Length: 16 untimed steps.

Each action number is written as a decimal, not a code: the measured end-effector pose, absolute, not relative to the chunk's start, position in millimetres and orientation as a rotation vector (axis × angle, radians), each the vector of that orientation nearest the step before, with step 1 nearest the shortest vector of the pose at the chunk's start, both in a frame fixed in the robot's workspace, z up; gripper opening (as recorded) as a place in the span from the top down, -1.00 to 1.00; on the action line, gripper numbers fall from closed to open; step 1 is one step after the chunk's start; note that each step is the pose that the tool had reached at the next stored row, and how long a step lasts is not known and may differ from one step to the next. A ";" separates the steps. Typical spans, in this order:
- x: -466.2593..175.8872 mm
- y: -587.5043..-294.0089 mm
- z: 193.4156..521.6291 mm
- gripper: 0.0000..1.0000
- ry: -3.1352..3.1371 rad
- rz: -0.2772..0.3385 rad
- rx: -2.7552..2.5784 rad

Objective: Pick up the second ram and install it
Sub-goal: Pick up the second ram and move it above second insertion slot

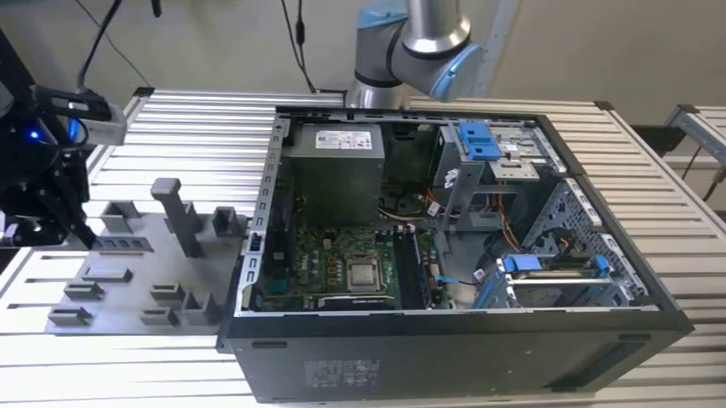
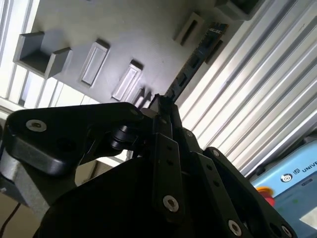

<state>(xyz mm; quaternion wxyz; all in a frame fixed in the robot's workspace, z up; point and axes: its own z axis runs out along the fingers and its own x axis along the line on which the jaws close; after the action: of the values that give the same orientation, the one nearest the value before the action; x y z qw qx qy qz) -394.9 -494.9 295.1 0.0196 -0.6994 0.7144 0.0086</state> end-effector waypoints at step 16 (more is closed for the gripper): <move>-394.9 -494.9 313.3 0.71 2.217 0.027 -2.170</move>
<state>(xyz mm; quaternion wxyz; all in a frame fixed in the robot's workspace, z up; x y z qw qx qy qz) -394.9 -494.9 313.3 0.0197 -0.6994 0.7144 0.0087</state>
